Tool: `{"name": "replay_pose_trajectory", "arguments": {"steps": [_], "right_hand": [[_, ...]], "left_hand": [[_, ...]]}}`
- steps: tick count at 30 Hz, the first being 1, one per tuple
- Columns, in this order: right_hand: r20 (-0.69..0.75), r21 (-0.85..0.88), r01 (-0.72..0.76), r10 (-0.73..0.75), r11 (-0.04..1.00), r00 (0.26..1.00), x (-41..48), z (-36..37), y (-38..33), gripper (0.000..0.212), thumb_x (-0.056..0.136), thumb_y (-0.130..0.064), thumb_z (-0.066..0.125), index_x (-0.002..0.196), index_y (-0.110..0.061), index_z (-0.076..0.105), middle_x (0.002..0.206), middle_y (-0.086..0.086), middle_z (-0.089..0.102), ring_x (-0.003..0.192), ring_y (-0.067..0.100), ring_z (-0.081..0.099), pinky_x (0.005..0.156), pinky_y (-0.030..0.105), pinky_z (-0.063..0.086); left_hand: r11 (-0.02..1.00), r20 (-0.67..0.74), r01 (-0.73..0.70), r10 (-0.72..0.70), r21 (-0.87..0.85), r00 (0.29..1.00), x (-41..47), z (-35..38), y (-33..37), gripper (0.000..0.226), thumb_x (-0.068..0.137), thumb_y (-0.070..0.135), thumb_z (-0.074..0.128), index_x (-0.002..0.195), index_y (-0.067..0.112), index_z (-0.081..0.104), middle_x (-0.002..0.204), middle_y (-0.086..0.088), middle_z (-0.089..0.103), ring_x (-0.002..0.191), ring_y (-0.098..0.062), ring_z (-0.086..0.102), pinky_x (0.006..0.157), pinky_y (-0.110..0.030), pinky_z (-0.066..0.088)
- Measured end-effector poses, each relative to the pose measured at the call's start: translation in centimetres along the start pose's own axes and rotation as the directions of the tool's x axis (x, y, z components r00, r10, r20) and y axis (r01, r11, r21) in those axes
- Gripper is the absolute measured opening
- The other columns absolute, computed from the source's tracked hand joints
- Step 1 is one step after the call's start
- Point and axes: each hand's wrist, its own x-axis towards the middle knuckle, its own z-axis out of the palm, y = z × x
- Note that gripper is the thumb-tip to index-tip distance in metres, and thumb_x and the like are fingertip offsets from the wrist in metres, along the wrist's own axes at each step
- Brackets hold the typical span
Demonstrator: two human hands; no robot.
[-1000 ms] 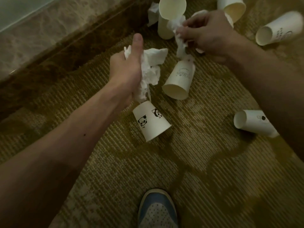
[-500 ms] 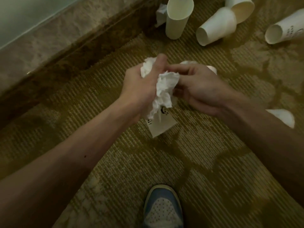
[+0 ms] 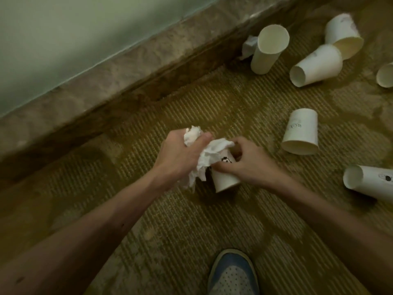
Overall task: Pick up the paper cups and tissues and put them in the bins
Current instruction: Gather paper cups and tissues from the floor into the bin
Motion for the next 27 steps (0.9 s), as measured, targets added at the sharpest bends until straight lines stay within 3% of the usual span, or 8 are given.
{"name": "replay_pose_trajectory", "arguments": {"steps": [6,11,15,19,23,24,25,27], "right_hand": [[0.101,0.214,0.125,-0.149,0.969,0.984,-0.3,0.9,-5.5,0.043,0.081,-0.032,0.074,0.120,-0.030,0.056,0.110,-0.005,0.067,0.082,0.002,0.068,0.061,0.017,0.053],[0.217,0.262,0.332,-0.390,0.906,0.895,-2.7,2.2,-18.6,0.035,0.078,-0.038,0.074,0.107,-0.046,0.058,0.105,-0.008,0.067,0.084,0.010,0.070,0.061,0.025,0.056],[0.321,0.298,0.504,-0.583,0.810,0.747,-7.3,5.0,-31.6,0.056,0.060,-0.051,0.074,0.113,-0.040,0.057,0.097,-0.008,0.074,0.079,0.008,0.072,0.055,0.022,0.055],[0.387,0.317,0.669,-0.736,0.672,0.556,-14.2,10.8,-42.4,0.049,0.071,-0.043,0.074,0.115,-0.037,0.055,0.093,-0.012,0.075,0.079,0.008,0.073,0.059,0.025,0.057],[0.494,0.339,0.759,-0.792,0.556,0.359,-22.5,19.2,-48.8,0.056,0.056,-0.053,0.069,0.108,-0.037,0.056,0.087,-0.013,0.075,0.075,0.007,0.072,0.055,0.021,0.055],[0.512,0.347,0.769,-0.796,0.536,0.324,-24.3,21.6,-49.8,0.060,0.051,-0.056,0.067,0.107,-0.037,0.057,0.086,-0.013,0.075,0.074,0.007,0.072,0.057,0.022,0.055],[0.531,0.349,0.783,-0.797,0.515,0.287,-26.0,24.0,-50.6,0.065,0.047,-0.059,0.066,0.107,-0.037,0.057,0.086,-0.013,0.075,0.073,0.006,0.072,0.060,0.026,0.055],[0.567,0.361,0.802,-0.795,0.476,0.217,-29.3,28.8,-52.0,0.071,0.043,-0.063,0.064,0.109,-0.038,0.056,0.087,-0.014,0.075,0.073,0.005,0.071,0.061,0.027,0.052]], "left_hand": [[0.978,0.008,-0.006,0.004,0.207,1.000,-2.9,-8.3,0.2,0.020,0.085,0.035,0.066,0.071,0.021,0.067,0.064,0.009,0.069,0.058,-0.002,0.064,0.047,-0.019,0.045],[0.853,-0.068,-0.043,0.092,0.521,0.993,-8.1,-21.0,4.1,0.017,0.089,0.033,0.063,0.077,0.021,0.066,0.071,0.010,0.064,0.065,-0.006,0.059,0.048,-0.020,0.041],[0.832,-0.293,0.038,0.152,0.554,0.944,-17.1,-32.8,6.0,0.030,0.090,0.043,0.063,0.075,0.018,0.067,0.064,0.008,0.067,0.058,-0.004,0.063,0.045,-0.021,0.043],[0.872,-0.546,0.085,0.224,0.482,0.807,-30.2,-42.2,4.7,0.044,0.086,0.060,0.054,0.073,0.019,0.064,0.060,0.009,0.066,0.048,-0.002,0.059,0.046,-0.024,0.043],[0.884,-0.749,0.191,0.227,0.427,0.623,-43.7,-47.1,0.8,0.055,0.084,0.077,0.039,0.069,0.029,0.060,0.071,0.013,0.069,0.056,0.000,0.062,0.054,-0.027,0.045],[0.902,-0.799,0.207,0.207,0.380,0.564,-46.9,-48.1,-0.6,0.047,0.086,0.077,0.034,0.085,0.045,0.068,0.080,0.013,0.070,0.060,0.003,0.062,0.058,-0.028,0.045],[0.929,-0.854,0.219,0.158,0.299,0.496,-50.2,-49.1,-2.0,0.054,0.087,0.075,0.030,0.109,0.032,0.054,0.094,0.009,0.070,0.069,0.002,0.064,0.065,-0.032,0.047],[0.961,-0.912,0.223,0.062,0.164,0.406,-56.5,-50.9,-5.0,0.060,0.092,0.063,0.021,0.110,0.025,0.063,0.104,-0.006,0.067,0.086,-0.013,0.066,0.078,-0.046,0.050]]}}
